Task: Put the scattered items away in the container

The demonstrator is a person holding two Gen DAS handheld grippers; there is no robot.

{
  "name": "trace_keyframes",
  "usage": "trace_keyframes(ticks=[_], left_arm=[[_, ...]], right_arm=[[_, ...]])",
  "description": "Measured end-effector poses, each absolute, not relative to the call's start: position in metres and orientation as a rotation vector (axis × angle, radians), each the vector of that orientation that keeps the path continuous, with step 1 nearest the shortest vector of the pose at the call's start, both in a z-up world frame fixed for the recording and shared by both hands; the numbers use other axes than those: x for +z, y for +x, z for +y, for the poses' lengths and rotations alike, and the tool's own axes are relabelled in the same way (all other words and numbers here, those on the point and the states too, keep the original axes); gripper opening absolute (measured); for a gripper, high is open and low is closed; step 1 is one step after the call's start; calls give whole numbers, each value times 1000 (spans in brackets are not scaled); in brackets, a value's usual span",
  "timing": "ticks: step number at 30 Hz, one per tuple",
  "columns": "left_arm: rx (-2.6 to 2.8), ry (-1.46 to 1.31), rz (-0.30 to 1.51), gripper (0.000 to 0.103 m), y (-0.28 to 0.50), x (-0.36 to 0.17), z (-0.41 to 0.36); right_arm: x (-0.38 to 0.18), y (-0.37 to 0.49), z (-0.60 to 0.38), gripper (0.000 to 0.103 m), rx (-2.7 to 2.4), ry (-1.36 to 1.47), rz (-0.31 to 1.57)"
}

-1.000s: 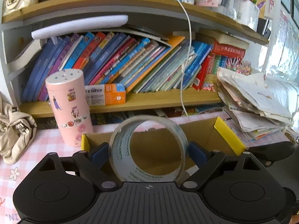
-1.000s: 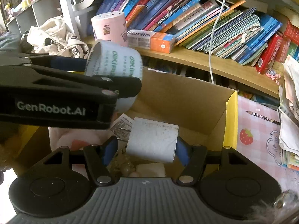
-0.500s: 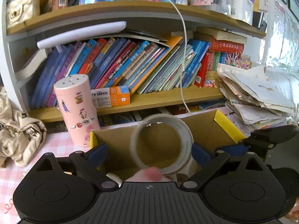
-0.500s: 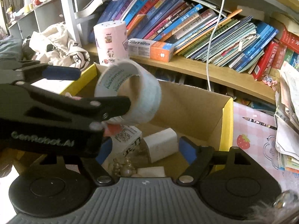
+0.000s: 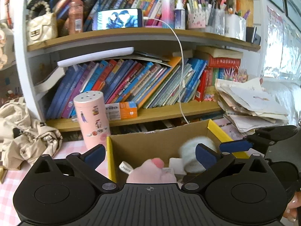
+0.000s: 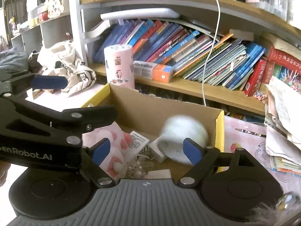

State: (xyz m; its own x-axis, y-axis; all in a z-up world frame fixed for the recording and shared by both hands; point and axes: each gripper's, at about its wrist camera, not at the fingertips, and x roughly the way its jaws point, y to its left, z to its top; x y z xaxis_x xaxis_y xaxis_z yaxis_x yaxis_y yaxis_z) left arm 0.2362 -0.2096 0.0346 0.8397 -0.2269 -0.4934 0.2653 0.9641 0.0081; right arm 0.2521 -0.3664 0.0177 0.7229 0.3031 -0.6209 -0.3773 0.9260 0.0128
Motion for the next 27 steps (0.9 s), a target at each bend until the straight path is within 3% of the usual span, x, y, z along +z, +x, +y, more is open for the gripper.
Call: trace_keyframes(ticks=[17, 27], left_arm=[[-173, -66, 511, 103, 169, 40, -142], [-171, -18, 507, 103, 130, 31, -107]], right_arm=[[28, 186, -346, 87, 237, -58, 612], [20, 135, -309, 89, 177, -45, 616]])
